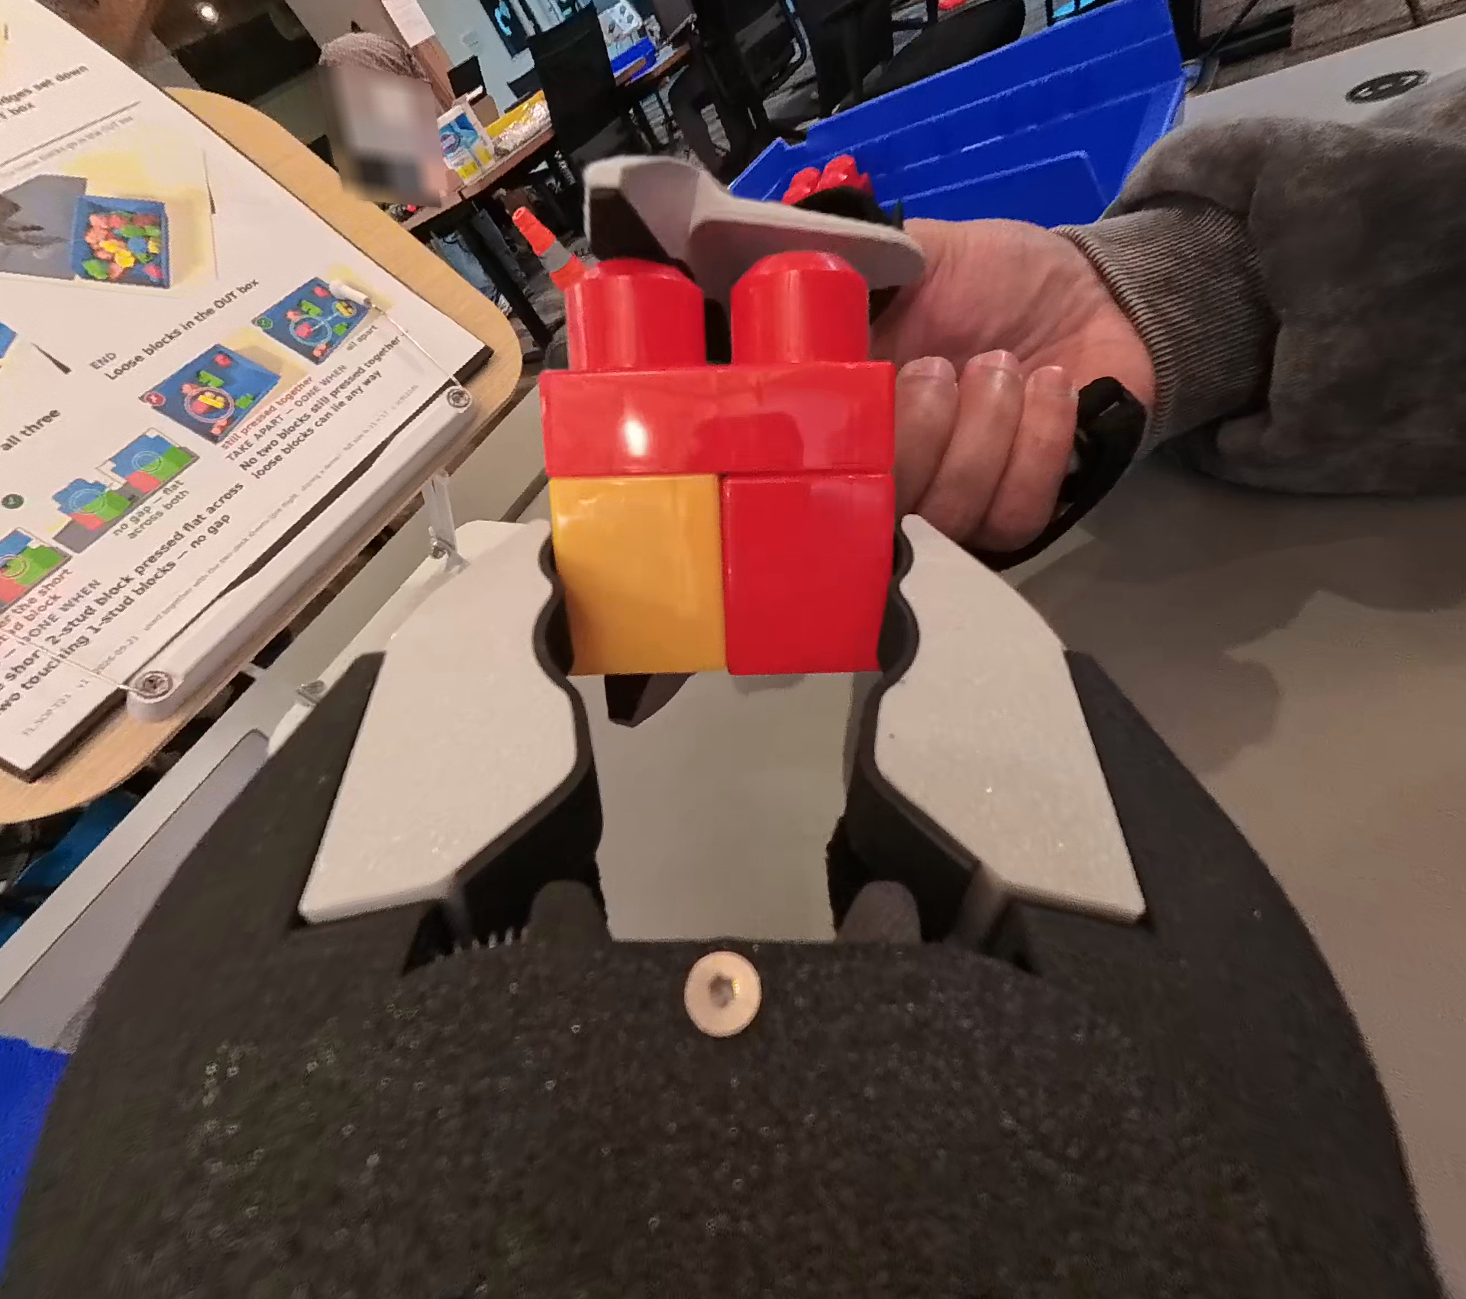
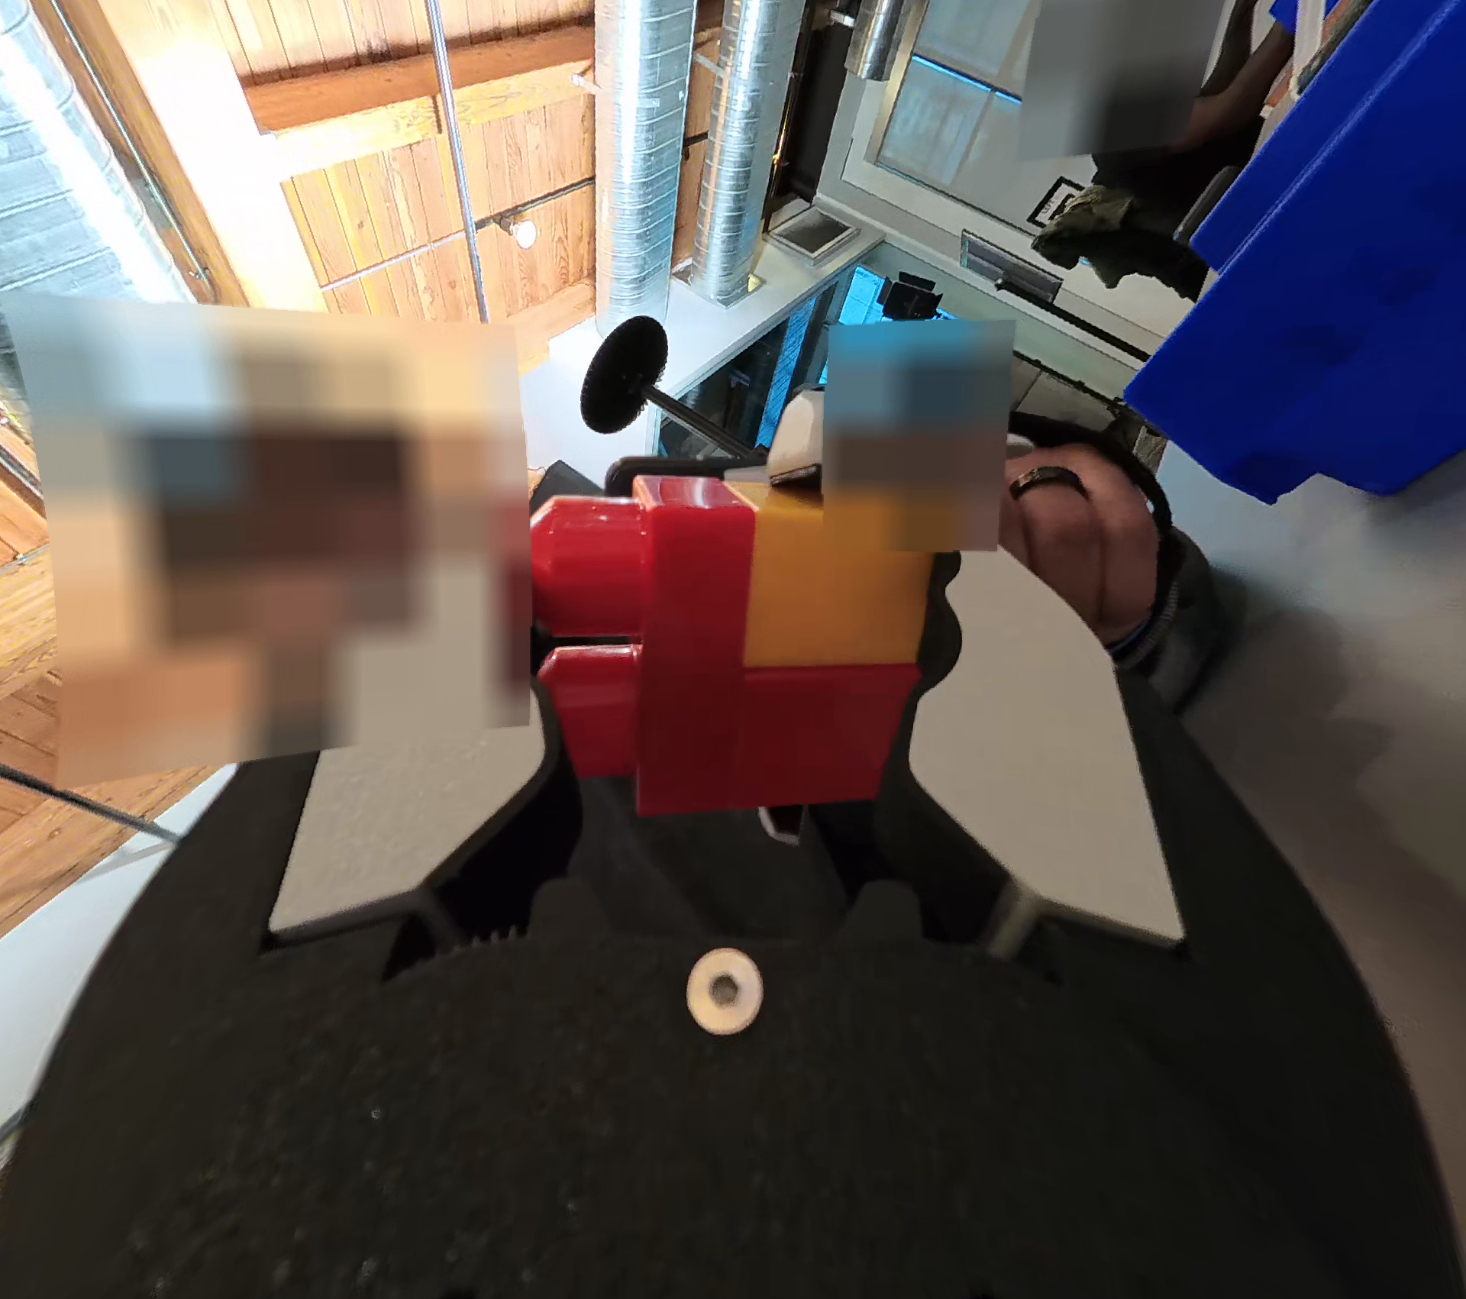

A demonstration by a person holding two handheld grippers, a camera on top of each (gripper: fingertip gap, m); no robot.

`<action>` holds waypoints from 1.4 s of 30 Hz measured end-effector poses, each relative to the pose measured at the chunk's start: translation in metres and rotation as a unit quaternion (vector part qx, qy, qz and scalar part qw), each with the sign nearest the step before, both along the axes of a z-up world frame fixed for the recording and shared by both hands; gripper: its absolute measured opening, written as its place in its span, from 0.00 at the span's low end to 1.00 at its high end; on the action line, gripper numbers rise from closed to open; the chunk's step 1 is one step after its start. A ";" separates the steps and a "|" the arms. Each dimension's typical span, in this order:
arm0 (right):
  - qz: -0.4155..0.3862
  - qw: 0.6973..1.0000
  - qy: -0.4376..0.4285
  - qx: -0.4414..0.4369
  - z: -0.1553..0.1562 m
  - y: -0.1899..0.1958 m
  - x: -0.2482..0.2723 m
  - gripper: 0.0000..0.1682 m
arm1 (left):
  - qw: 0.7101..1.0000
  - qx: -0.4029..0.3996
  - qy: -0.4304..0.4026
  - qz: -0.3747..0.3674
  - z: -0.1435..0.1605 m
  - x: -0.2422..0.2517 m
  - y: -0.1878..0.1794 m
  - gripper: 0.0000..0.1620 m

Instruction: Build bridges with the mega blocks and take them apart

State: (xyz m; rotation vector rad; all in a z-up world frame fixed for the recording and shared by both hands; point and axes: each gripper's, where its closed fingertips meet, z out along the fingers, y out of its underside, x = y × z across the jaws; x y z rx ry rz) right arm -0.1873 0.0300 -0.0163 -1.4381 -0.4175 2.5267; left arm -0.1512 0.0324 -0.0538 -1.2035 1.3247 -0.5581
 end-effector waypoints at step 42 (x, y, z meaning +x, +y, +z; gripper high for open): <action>-0.077 0.987 -0.128 0.067 -0.016 -0.008 0.016 0.64 | 1.000 0.011 0.021 0.014 -0.013 -0.005 0.004 0.46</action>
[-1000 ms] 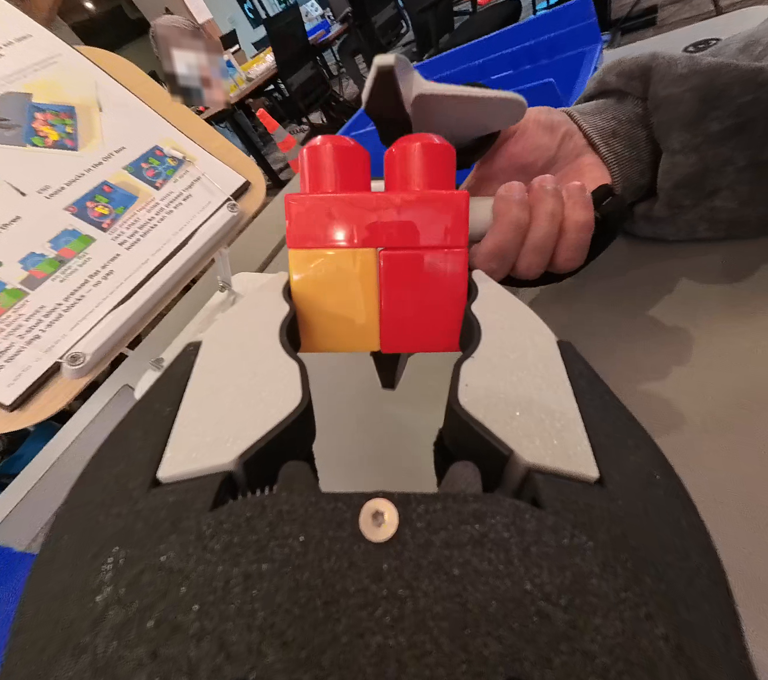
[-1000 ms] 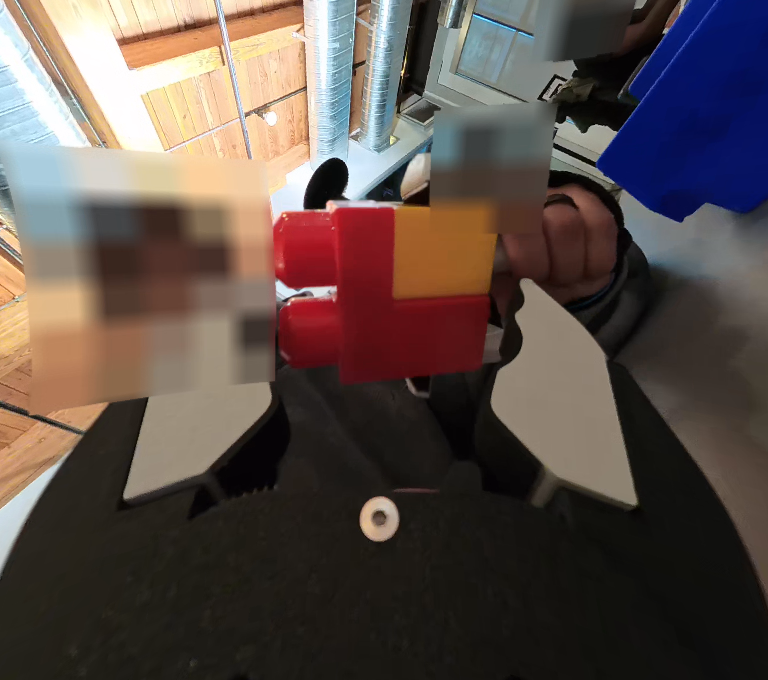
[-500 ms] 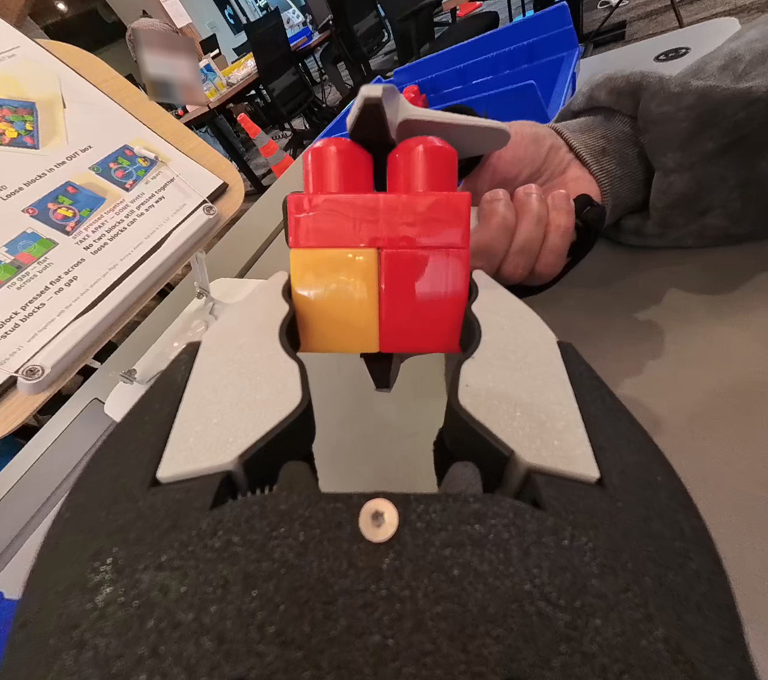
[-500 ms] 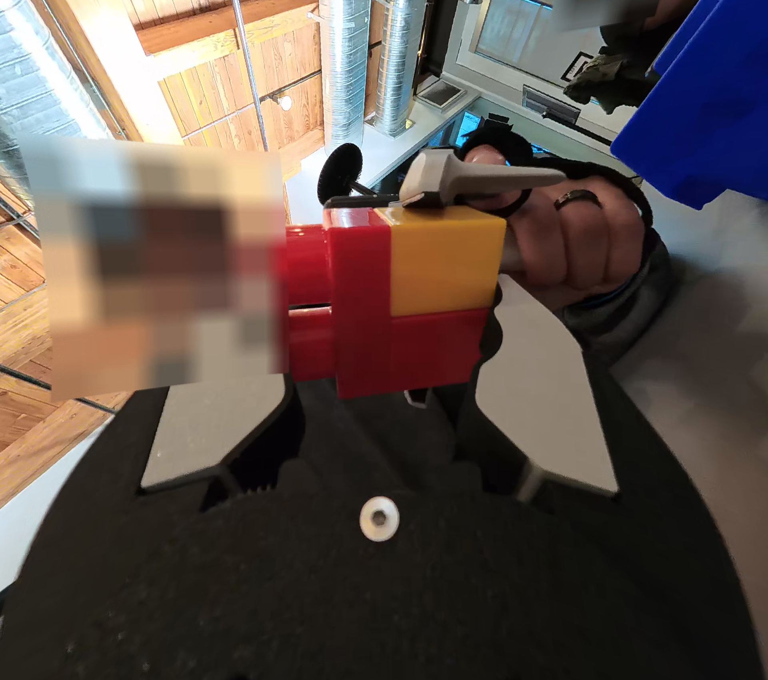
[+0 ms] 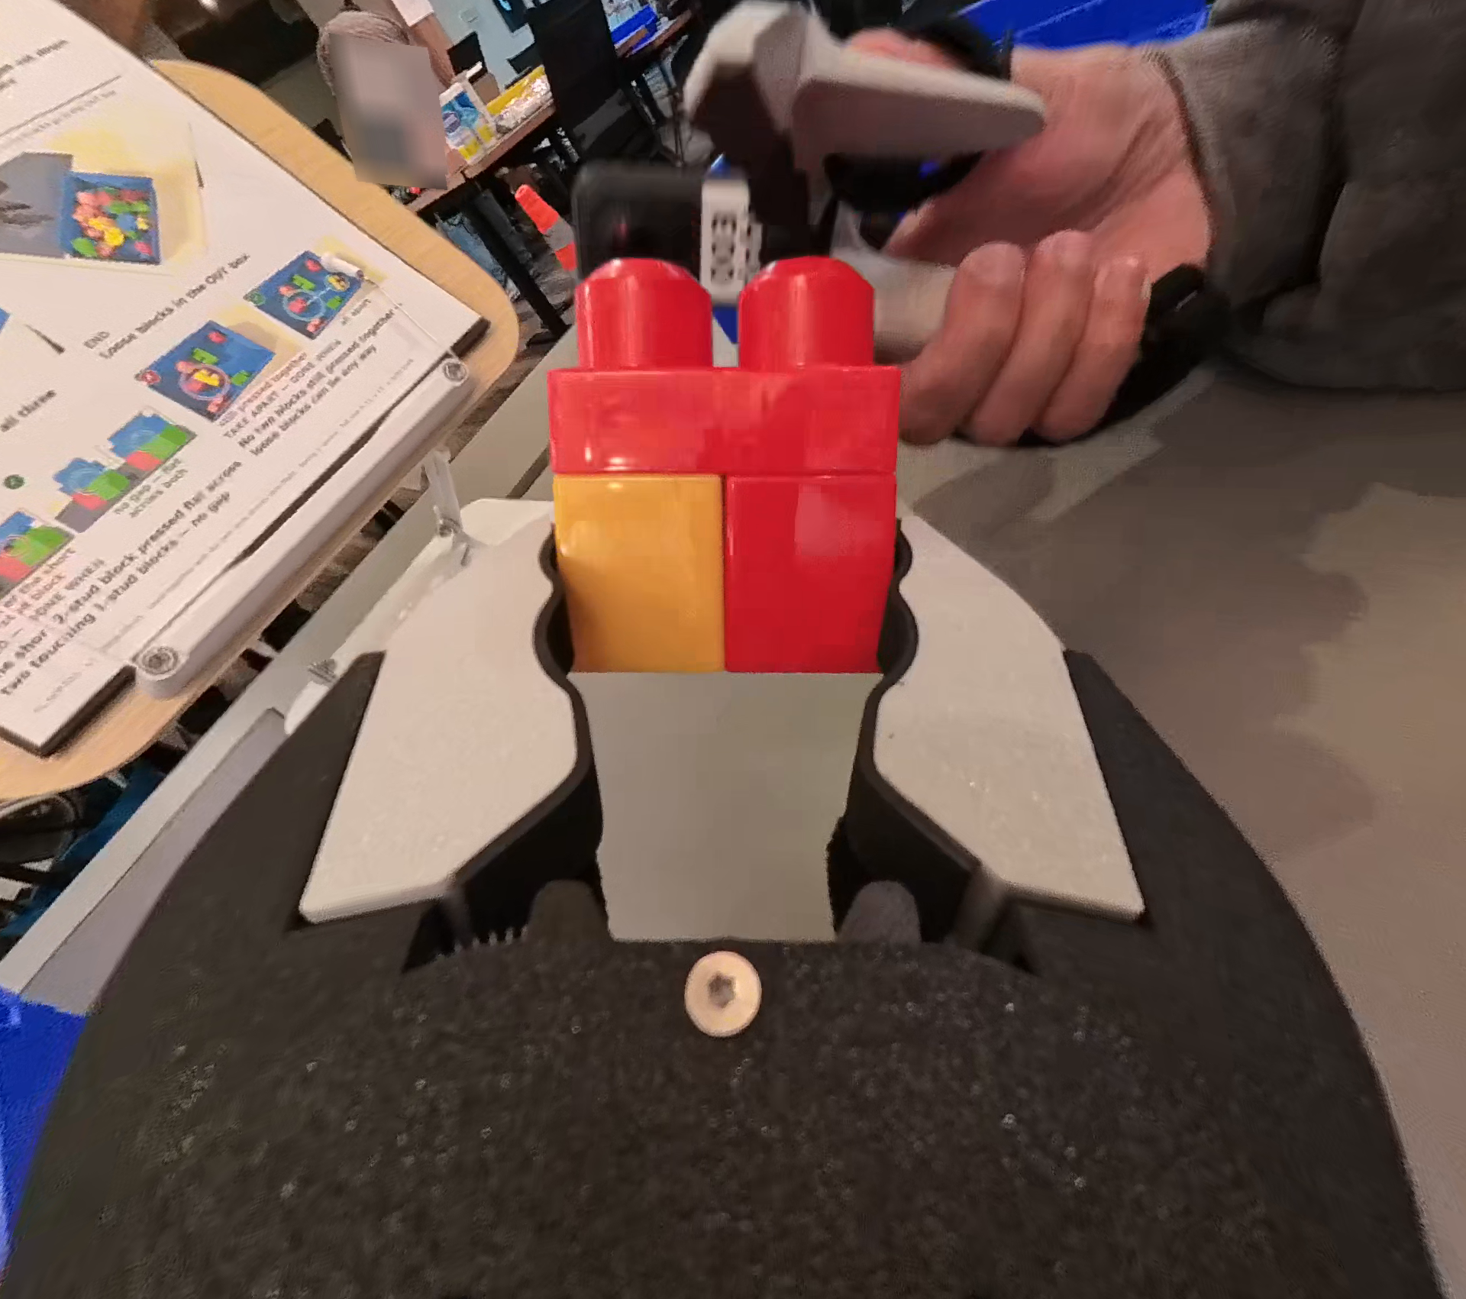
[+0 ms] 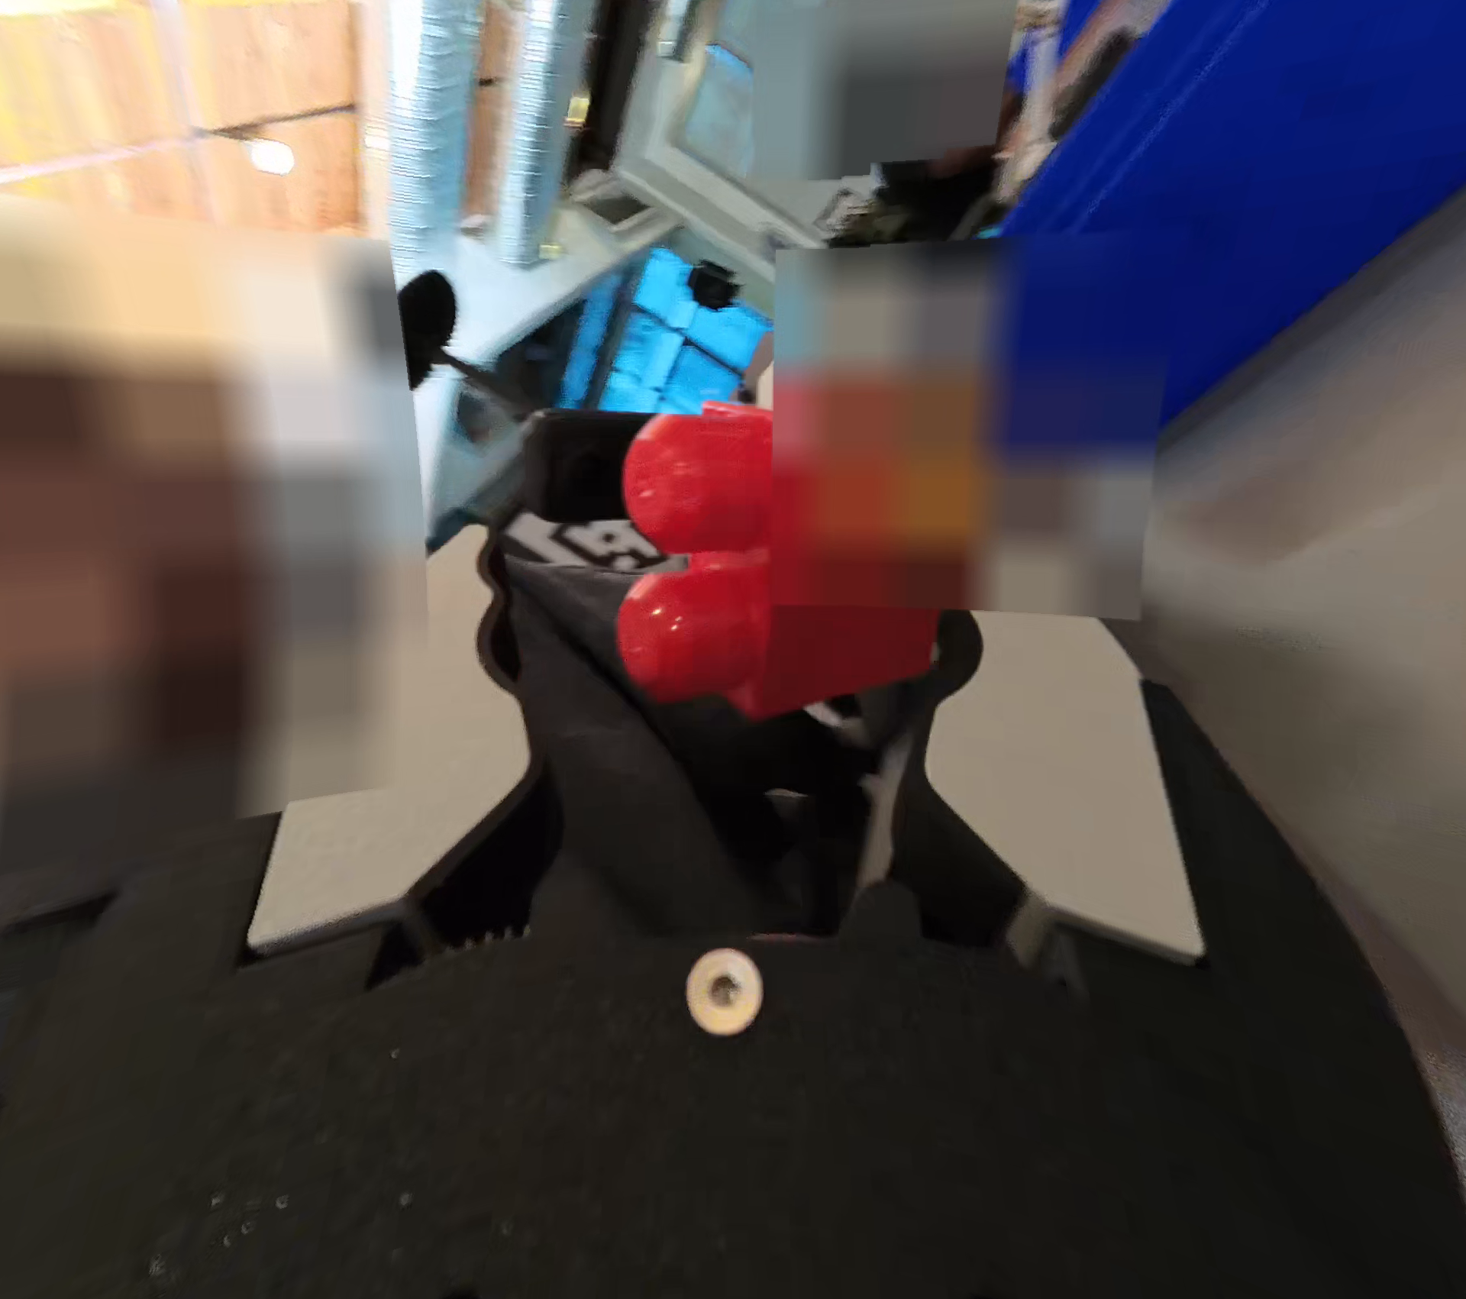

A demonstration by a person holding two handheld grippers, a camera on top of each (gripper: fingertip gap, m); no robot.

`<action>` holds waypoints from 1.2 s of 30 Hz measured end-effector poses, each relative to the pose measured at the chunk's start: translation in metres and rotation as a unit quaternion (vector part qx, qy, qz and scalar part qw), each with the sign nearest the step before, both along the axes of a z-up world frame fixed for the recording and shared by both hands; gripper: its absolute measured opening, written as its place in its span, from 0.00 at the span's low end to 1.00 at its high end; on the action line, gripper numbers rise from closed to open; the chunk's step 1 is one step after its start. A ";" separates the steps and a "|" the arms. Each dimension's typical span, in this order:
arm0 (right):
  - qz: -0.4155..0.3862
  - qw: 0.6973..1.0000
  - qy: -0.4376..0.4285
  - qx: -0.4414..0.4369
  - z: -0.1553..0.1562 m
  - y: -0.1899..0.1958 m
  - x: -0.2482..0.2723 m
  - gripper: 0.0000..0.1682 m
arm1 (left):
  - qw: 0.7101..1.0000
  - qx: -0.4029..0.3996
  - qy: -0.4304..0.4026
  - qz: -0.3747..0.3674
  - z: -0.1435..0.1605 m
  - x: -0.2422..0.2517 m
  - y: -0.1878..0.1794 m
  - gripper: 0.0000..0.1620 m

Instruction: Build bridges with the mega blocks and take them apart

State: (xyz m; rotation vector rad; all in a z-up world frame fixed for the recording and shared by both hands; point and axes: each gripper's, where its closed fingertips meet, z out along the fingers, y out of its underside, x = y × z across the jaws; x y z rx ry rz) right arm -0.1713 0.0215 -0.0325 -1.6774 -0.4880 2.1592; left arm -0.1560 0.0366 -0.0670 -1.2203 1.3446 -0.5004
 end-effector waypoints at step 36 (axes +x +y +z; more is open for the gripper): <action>-0.465 0.554 -0.690 -0.035 -0.023 0.012 0.414 0.22 | 0.965 -0.228 -0.074 0.107 -0.034 -0.024 0.053 0.23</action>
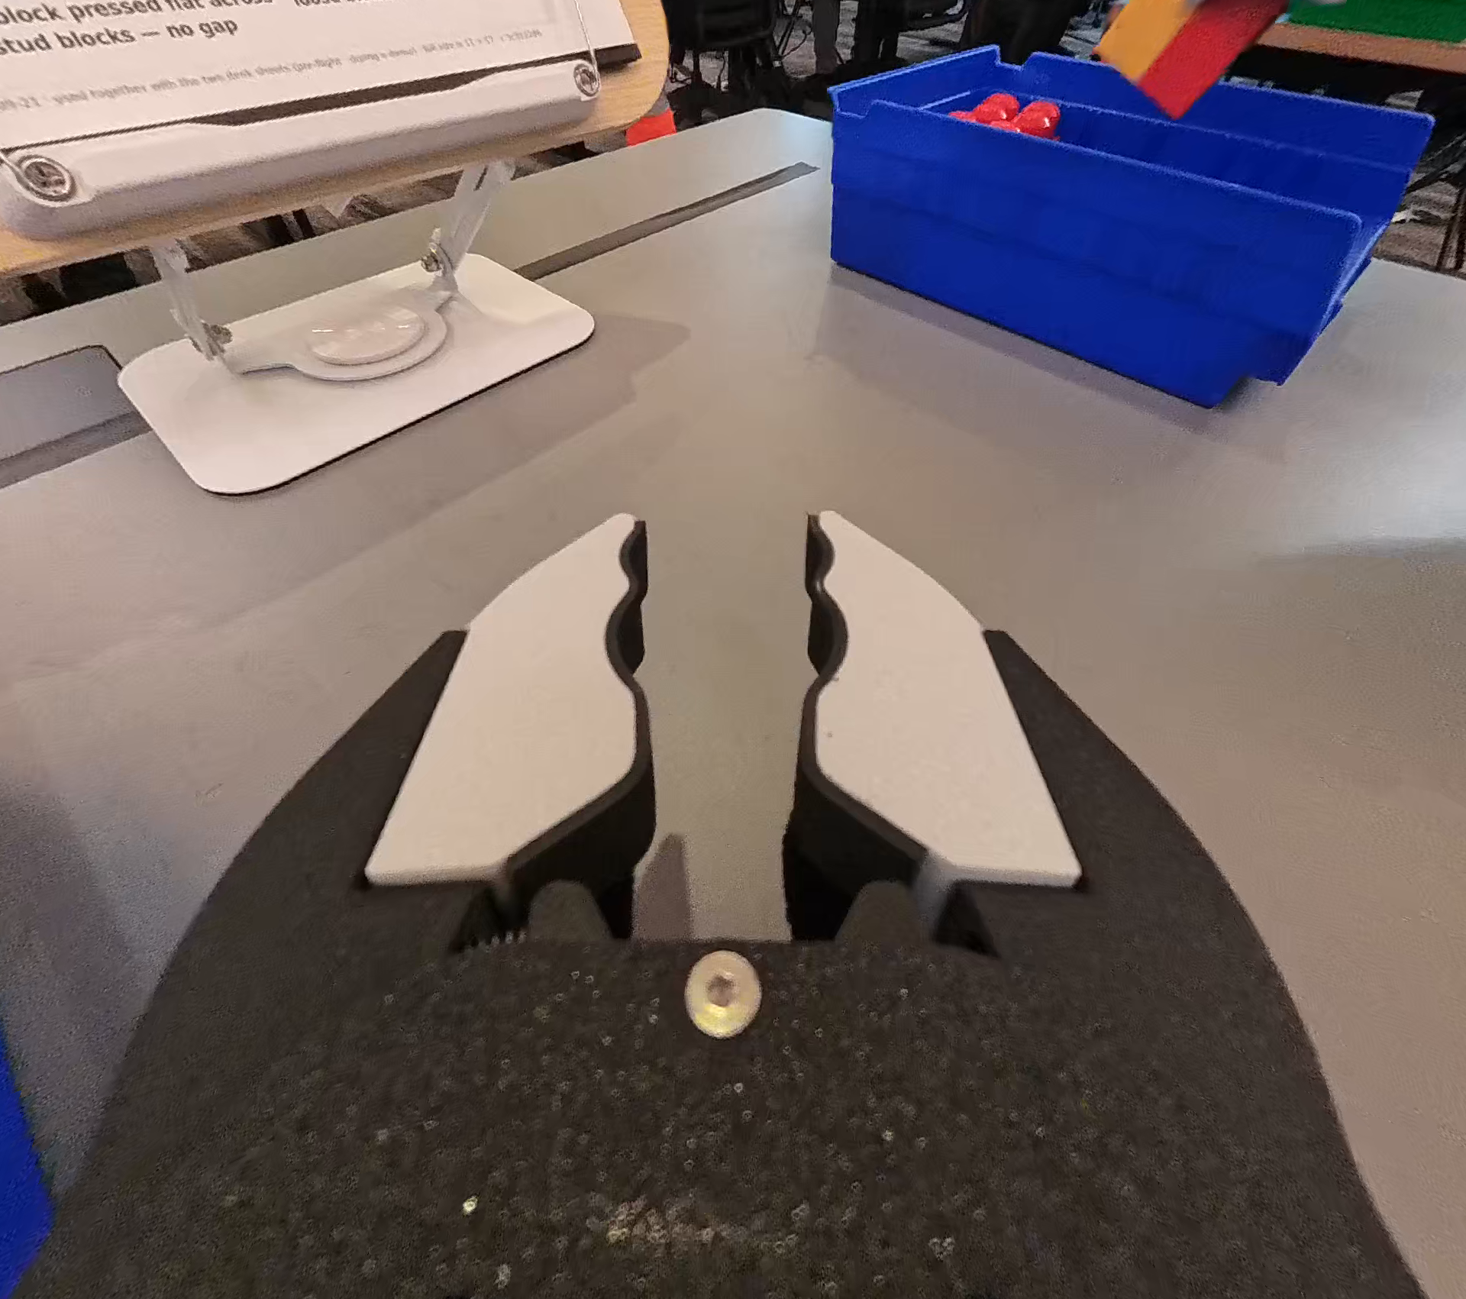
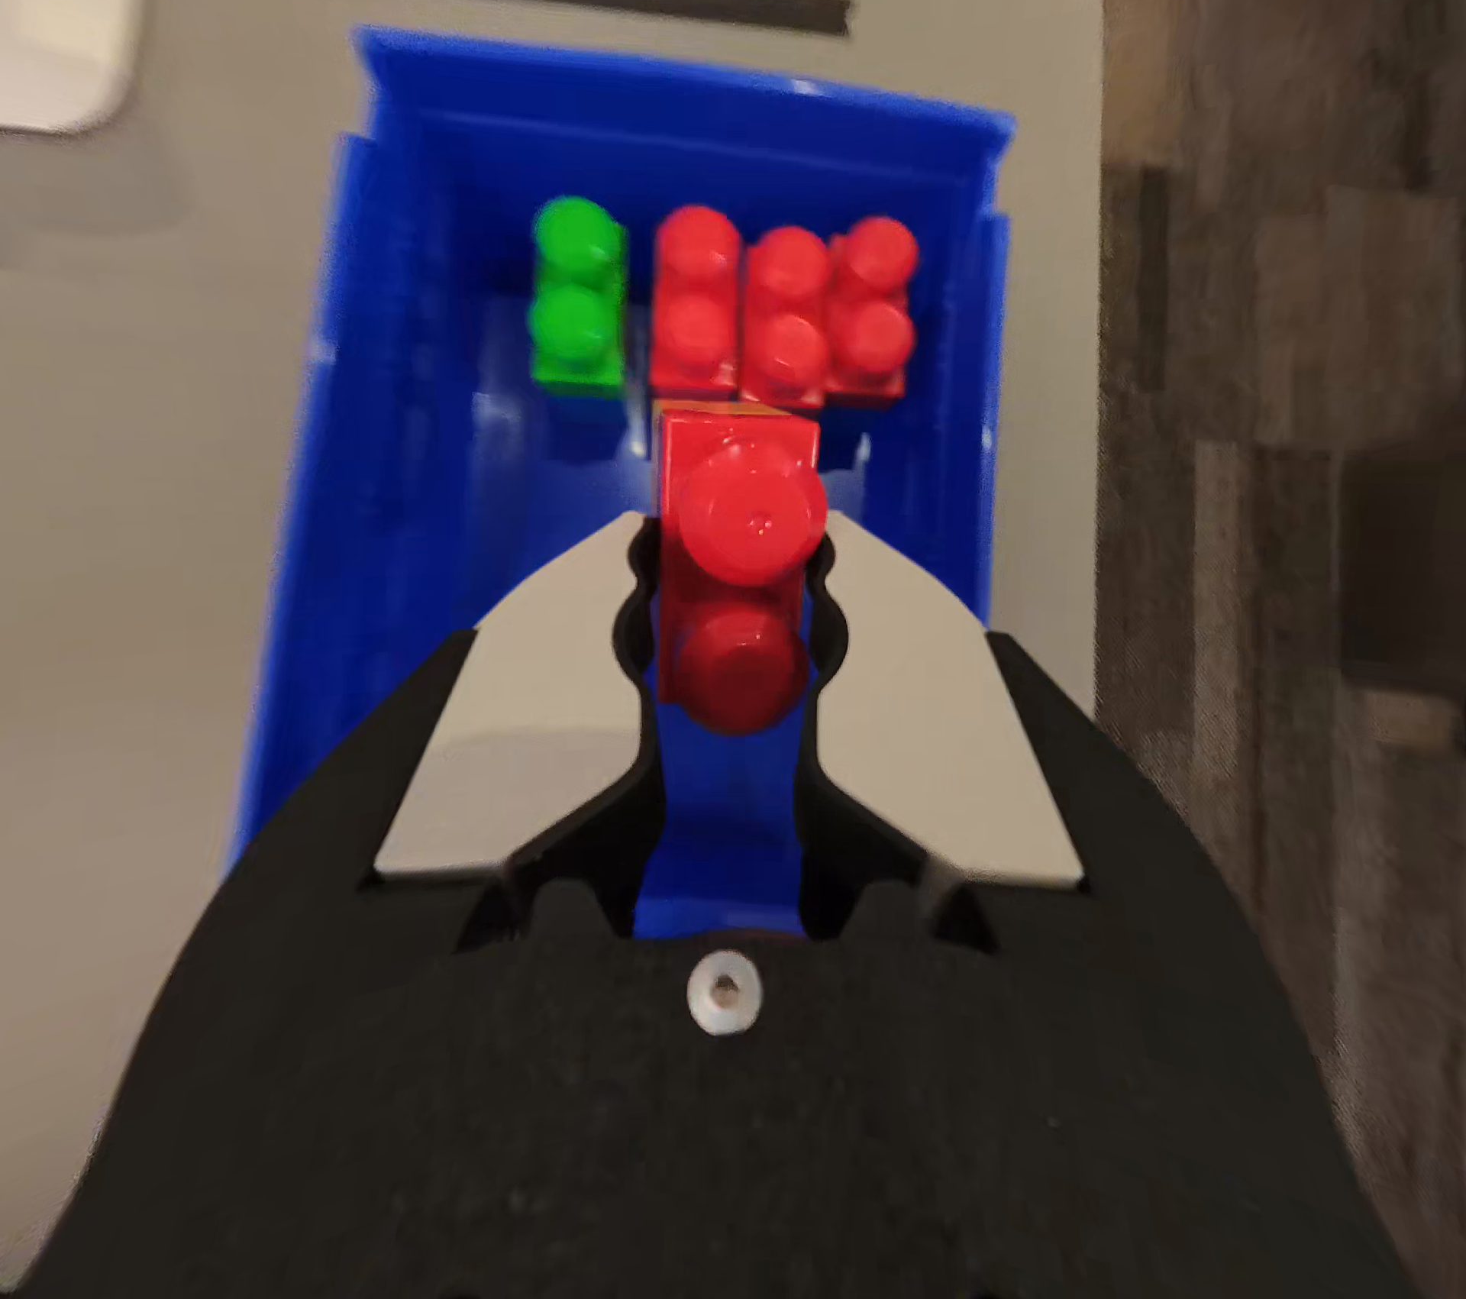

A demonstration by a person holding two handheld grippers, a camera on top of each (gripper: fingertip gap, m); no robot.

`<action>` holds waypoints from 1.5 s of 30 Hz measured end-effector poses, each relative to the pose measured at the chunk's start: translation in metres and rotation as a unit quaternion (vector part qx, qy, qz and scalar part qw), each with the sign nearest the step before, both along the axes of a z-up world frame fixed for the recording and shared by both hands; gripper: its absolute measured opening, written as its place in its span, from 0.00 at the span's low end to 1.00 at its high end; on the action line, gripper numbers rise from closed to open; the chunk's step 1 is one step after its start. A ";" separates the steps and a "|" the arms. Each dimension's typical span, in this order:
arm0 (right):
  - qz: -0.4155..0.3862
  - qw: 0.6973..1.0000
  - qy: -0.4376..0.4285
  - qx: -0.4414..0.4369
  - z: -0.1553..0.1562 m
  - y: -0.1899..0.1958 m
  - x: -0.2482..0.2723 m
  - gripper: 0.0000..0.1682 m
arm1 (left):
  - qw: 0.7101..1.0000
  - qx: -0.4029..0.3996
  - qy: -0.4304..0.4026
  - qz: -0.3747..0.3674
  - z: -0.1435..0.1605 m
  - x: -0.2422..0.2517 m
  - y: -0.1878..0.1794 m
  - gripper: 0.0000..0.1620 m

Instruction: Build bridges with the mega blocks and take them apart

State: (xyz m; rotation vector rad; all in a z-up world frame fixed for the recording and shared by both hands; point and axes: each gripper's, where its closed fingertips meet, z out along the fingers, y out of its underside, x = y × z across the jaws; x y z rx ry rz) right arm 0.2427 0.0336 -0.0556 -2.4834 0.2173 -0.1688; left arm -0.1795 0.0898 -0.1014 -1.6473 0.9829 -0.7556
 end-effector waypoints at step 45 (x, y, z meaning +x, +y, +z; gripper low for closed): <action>0.369 0.849 0.140 0.352 -0.042 -0.016 -0.336 0.35 | 0.998 0.004 0.067 -0.018 -0.006 0.006 -0.028 0.34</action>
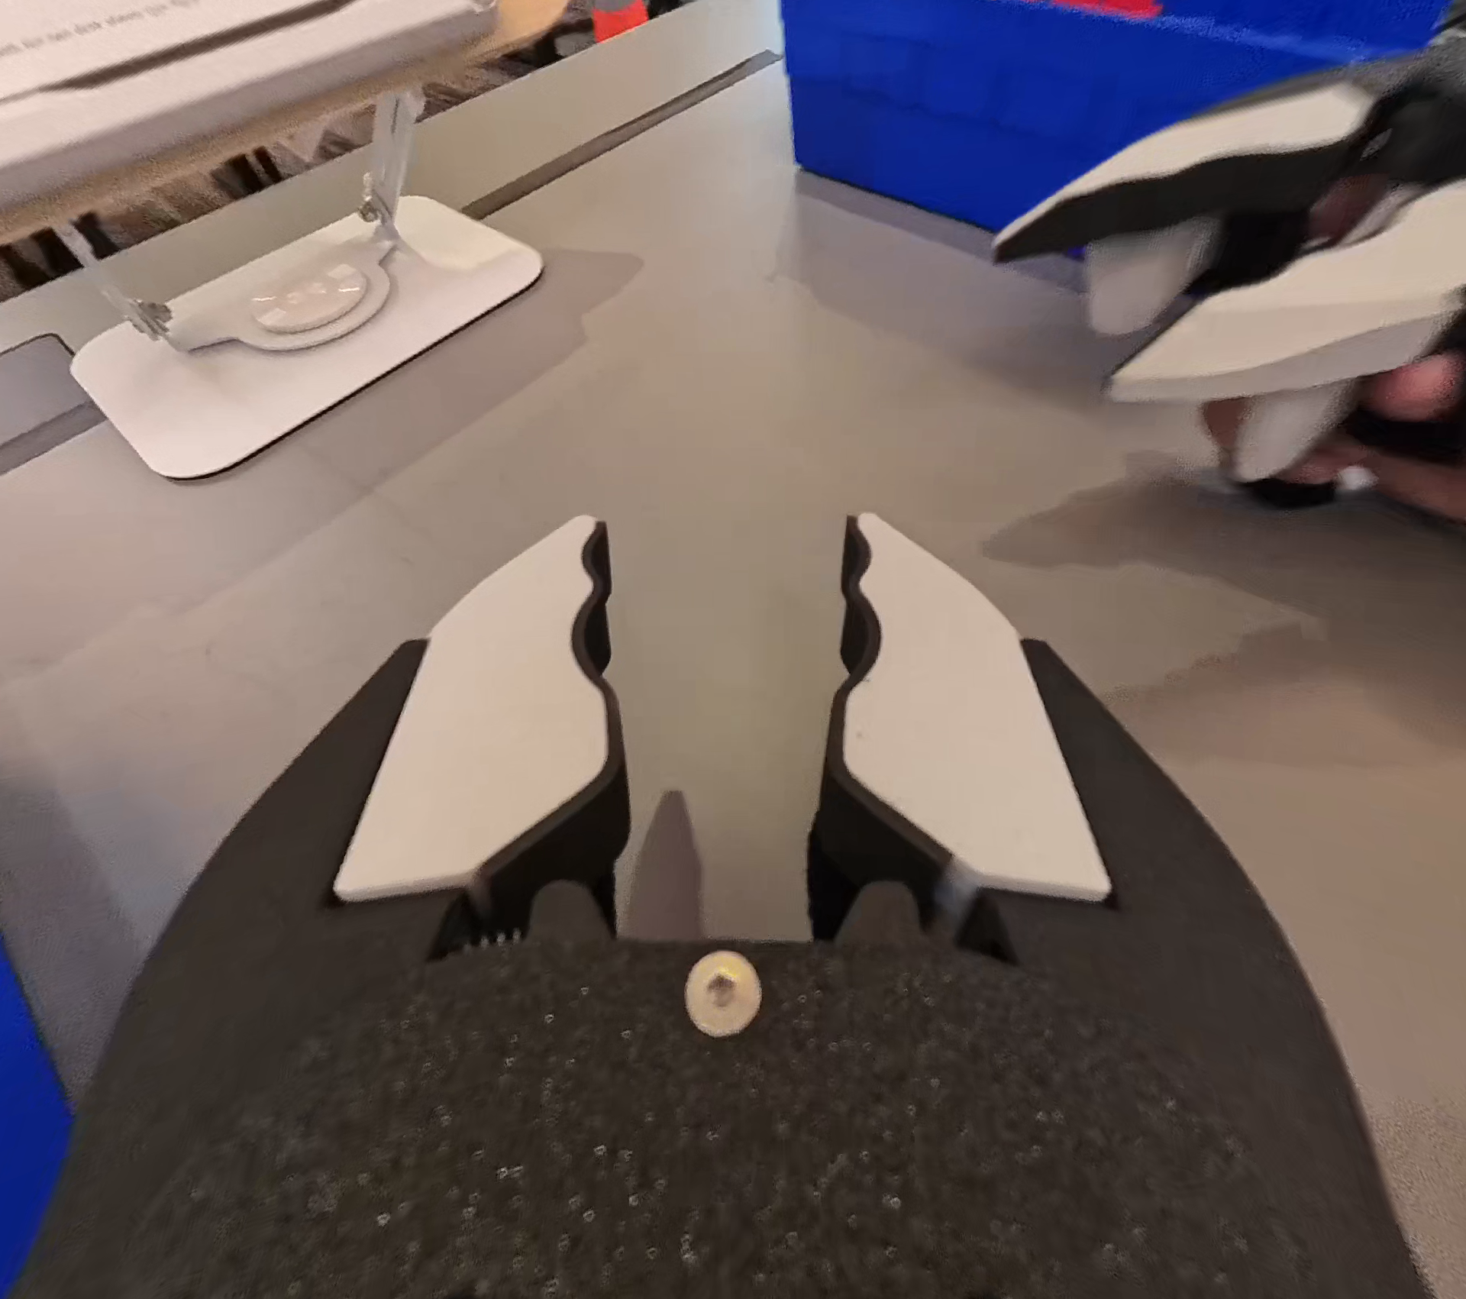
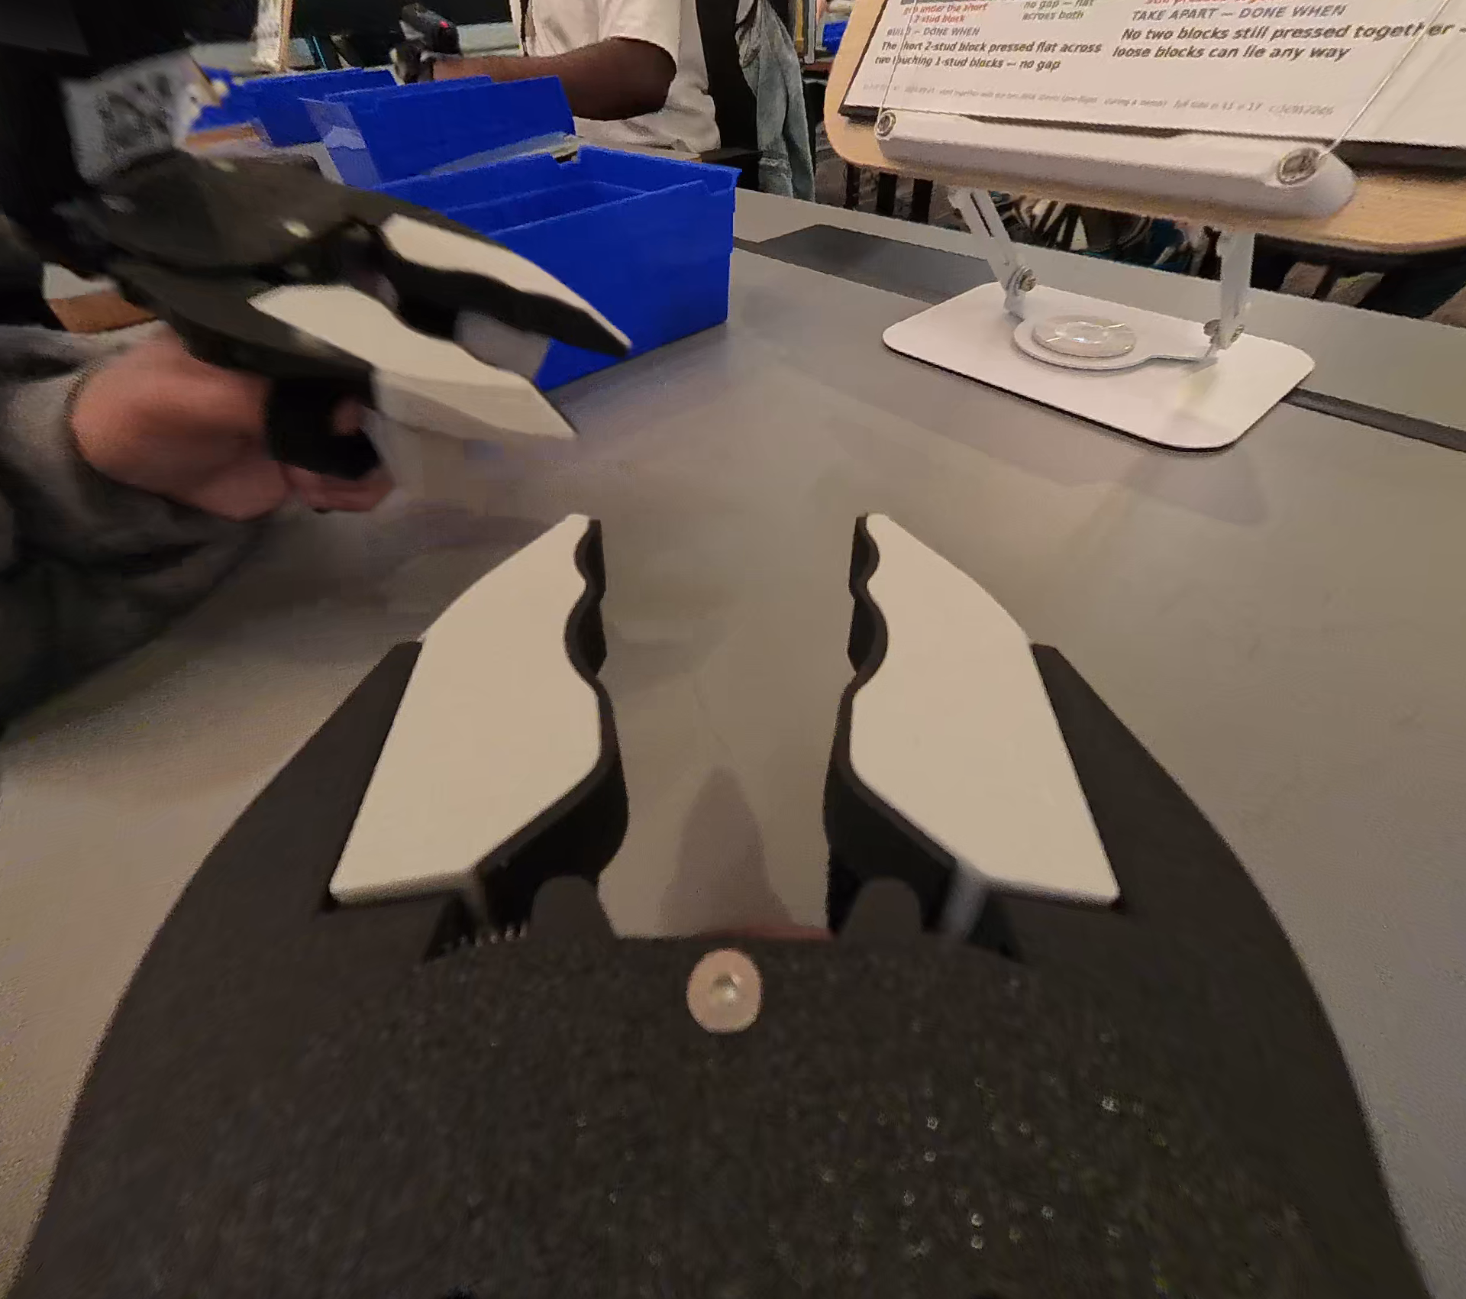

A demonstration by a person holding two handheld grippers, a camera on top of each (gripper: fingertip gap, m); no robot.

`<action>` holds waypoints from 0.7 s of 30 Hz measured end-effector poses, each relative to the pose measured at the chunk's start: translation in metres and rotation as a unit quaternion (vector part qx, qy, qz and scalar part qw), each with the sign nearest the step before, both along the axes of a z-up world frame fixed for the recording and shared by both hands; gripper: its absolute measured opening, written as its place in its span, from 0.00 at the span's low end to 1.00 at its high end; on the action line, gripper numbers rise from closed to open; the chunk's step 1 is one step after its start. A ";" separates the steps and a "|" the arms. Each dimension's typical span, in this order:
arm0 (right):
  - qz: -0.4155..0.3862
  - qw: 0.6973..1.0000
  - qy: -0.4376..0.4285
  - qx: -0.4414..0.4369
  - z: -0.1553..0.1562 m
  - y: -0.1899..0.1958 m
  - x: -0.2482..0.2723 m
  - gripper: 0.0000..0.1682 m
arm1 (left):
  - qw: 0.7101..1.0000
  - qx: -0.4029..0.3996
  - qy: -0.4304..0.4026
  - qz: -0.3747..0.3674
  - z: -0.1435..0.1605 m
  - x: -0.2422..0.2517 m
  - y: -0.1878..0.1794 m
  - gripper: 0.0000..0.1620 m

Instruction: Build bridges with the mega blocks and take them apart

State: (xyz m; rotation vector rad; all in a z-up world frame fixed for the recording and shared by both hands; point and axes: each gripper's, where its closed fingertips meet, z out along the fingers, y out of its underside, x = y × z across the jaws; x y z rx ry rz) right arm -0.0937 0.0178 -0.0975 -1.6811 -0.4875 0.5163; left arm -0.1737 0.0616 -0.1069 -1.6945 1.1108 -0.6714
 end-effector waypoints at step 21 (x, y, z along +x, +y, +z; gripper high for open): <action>0.060 0.995 0.073 -0.041 -0.004 -0.008 -0.011 0.34 | 0.859 -0.114 0.499 -0.009 -0.058 -0.272 0.184 0.43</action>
